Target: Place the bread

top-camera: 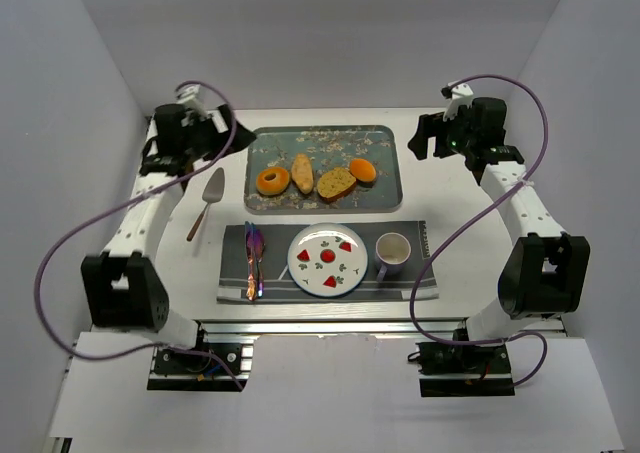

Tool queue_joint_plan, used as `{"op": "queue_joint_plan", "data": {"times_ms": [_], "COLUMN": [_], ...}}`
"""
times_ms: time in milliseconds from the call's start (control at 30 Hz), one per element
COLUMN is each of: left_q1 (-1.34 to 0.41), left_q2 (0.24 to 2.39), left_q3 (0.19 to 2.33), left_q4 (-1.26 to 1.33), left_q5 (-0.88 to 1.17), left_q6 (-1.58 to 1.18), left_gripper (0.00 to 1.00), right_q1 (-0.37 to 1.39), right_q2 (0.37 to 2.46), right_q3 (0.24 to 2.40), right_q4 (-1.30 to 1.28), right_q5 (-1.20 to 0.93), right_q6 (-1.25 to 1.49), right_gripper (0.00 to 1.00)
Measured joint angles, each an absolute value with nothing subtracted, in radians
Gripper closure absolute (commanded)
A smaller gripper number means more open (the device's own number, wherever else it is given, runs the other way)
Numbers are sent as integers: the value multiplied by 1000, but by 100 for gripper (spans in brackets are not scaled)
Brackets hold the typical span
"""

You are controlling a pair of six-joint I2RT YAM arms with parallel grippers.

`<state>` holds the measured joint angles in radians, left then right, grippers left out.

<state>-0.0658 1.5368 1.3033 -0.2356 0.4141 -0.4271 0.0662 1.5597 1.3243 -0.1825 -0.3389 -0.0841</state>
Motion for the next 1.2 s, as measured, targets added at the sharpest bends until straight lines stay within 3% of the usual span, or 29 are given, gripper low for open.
{"op": "queue_joint_plan", "data": {"times_ms": [67,133,200,233,300,333,400,433,467,500,533,567,767,1000,1033,1200], "left_q1": [2,65,127,156,213,231,259,264,265,265,265,265,265,265,265,258], "left_q2": [1441,1359,1299,1277,1254,1251,1253,1256,1259,1265,1272,1282,1404,1645,1665,1666], "left_q3": [1247,1190,1145,1129,1111,1106,1104,1102,1101,1101,1101,1101,1108,1185,1187,1131], "left_q4": [-251,-282,-327,-353,-409,-430,-472,-491,-506,-516,-524,-527,-525,-507,-500,-457], "left_q5": [420,423,419,416,405,390,332,302,276,253,230,211,157,216,228,280], "left_q6": [-411,-385,-352,-332,-282,-259,-206,-178,-154,-123,-101,-81,45,109,113,131], "left_gripper": [2,15,43,70,100,100,99,91,64,59,57,55,51,44,35,34], "right_q1": [59,35,-2,-18,-34,-26,16,45,76,109,144,174,303,297,294,266], "right_q2": [1560,1559,1560,1562,1571,1579,1595,1602,1607,1610,1610,1609,1573,1570,1570,1562], "right_q3": [1323,1310,1299,1298,1304,1309,1317,1317,1317,1316,1311,1305,1182,1149,1148,1142], "right_q4": [-176,-155,-163,-179,-213,-237,-290,-323,-358,-388,-410,-427,-422,-380,-375,-340], "right_q5": [-368,-477,-651,-725,-876,-929,-1000,-1021,-1037,-1047,-1052,-1054,-1050,-1011,-1005,-992], "right_q6": [-87,-113,-184,-218,-308,-344,-423,-459,-489,-522,-556,-583,-628,-595,-595,-579], "right_gripper": [11,12,24,39,57,66,67,54,44,33,24,22,20,14,14,13]}}
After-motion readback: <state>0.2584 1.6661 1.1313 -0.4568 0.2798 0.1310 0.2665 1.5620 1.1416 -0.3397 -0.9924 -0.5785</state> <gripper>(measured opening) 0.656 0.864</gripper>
